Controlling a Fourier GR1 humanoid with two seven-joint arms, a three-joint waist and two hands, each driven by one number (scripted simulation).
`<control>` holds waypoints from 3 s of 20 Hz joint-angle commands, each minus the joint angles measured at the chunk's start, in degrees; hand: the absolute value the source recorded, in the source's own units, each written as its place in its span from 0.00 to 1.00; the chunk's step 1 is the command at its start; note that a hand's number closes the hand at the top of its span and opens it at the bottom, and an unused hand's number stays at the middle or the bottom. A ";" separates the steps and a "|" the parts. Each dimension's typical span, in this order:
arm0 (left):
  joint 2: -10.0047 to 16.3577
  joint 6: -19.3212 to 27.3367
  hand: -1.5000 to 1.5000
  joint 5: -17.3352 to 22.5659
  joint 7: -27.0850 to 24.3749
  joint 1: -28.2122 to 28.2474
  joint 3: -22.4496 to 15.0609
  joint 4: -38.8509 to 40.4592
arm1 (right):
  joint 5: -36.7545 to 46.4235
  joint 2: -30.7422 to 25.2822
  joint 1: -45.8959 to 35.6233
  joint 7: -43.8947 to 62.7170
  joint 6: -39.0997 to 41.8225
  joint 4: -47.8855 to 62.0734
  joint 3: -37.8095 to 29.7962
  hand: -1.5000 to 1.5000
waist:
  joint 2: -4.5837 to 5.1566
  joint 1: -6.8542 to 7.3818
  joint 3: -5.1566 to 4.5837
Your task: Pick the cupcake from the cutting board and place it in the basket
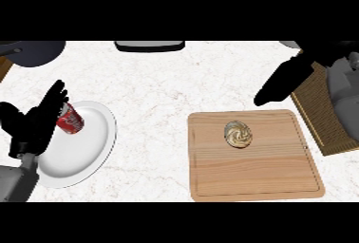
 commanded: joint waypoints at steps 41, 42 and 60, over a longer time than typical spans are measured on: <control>-6.81 -7.18 0.50 -8.43 4.75 2.48 7.60 -3.53 | 18.94 16.12 37.06 -30.65 -10.59 1.42 -7.07 0.00 | 0.82 1.62 -0.08; -6.10 -8.15 0.50 -8.46 4.62 -0.12 9.06 -0.76 | 21.86 17.44 40.90 -33.15 -13.29 1.52 -4.48 0.00 | 0.85 1.37 -0.08; -11.85 -11.08 0.50 -14.58 5.01 -3.65 12.87 3.81 | 21.31 18.77 44.40 -37.17 -3.69 -4.21 -9.38 0.00 | 0.80 0.88 -0.10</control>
